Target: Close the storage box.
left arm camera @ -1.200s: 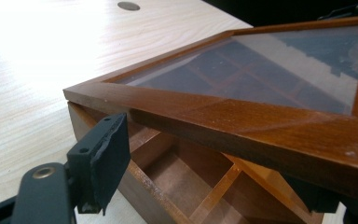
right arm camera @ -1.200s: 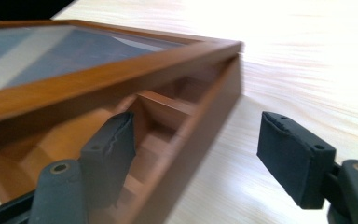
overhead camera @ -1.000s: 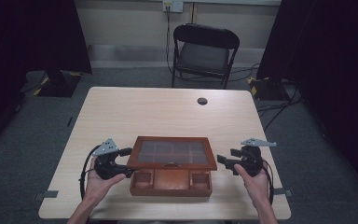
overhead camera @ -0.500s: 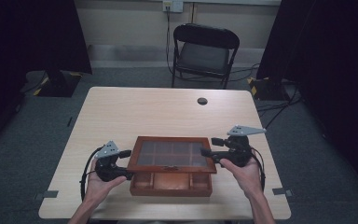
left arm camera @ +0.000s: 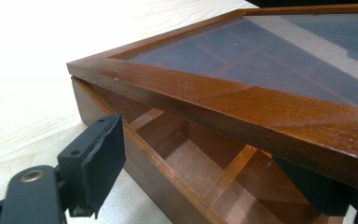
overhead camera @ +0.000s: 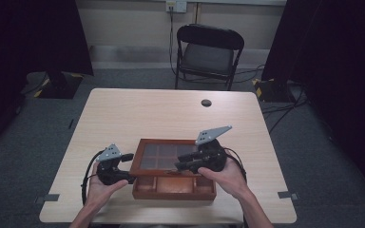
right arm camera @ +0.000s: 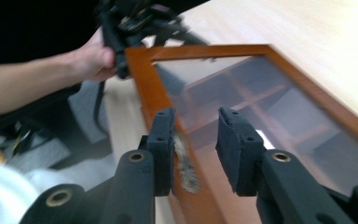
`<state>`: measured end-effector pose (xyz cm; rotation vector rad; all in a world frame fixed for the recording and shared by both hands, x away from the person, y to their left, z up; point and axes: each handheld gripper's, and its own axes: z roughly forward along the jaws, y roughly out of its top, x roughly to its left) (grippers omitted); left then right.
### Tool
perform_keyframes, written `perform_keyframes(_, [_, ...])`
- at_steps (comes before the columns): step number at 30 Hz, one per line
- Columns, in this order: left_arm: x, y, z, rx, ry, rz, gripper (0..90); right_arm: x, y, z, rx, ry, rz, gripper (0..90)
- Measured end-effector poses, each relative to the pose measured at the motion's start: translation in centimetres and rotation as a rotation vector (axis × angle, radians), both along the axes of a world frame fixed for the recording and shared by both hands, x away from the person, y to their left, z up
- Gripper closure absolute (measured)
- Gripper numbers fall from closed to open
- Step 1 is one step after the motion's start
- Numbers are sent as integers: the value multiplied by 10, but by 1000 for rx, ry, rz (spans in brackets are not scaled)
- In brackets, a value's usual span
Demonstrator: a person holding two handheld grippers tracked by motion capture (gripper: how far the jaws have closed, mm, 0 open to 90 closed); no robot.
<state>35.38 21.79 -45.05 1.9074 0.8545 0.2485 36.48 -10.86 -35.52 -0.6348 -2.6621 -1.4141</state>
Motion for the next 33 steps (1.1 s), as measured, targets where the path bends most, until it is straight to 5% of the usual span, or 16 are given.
perform_keyframes(8, [-1, 0, 0, 4, -2, 0, 171, 3, 17, -4, -81, 32, 96, 773])
perform_keyframes(23, [1, -1, -1, 19, 5, -3, 172, 9, 20, -8, -104, 75, 109, 820])
perform_keyframes(33, [-1, 11, -2, 46, 8, 18, 187, 7, 22, -7, -110, 57, 108, 822])
